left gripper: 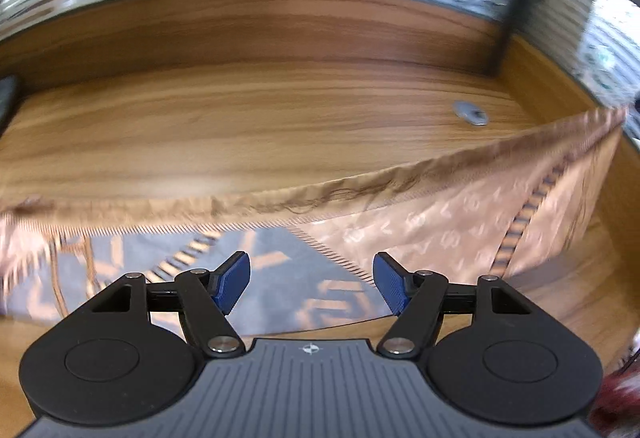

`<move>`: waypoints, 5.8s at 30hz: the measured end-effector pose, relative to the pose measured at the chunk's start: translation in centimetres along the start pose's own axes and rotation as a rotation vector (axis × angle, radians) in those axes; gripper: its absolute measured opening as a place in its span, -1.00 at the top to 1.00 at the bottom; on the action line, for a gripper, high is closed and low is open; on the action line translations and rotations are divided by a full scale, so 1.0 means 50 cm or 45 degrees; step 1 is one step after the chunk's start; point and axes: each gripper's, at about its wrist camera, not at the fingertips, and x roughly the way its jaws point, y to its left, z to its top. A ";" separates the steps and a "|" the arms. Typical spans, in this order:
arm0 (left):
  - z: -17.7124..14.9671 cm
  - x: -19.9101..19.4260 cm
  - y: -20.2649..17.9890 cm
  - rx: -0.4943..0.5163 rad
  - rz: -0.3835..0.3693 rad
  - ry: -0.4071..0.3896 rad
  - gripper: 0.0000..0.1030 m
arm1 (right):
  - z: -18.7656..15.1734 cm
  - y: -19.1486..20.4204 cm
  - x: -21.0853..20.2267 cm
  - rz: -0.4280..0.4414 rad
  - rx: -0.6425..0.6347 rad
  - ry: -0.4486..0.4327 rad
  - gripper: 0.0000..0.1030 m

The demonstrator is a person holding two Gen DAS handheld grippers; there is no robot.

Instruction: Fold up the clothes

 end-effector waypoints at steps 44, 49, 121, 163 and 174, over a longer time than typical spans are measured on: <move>0.202 -0.060 -0.190 0.224 -0.572 -0.232 -0.58 | 0.055 -0.444 -0.228 -0.651 0.378 0.022 0.70; 0.184 -0.060 -0.164 0.203 -0.542 -0.202 -0.58 | 0.055 -0.388 -0.296 -0.498 0.428 -0.093 0.57; -0.023 -0.043 0.462 -0.157 0.418 -0.061 0.97 | -0.168 0.427 0.126 -0.007 0.385 0.046 -0.18; -0.017 0.153 0.236 -0.143 0.167 0.042 0.56 | -0.213 0.290 0.144 0.013 0.334 0.112 -0.21; 0.009 0.124 0.153 -0.094 -0.150 -0.020 1.00 | -0.208 0.258 0.155 0.011 0.319 0.142 -0.23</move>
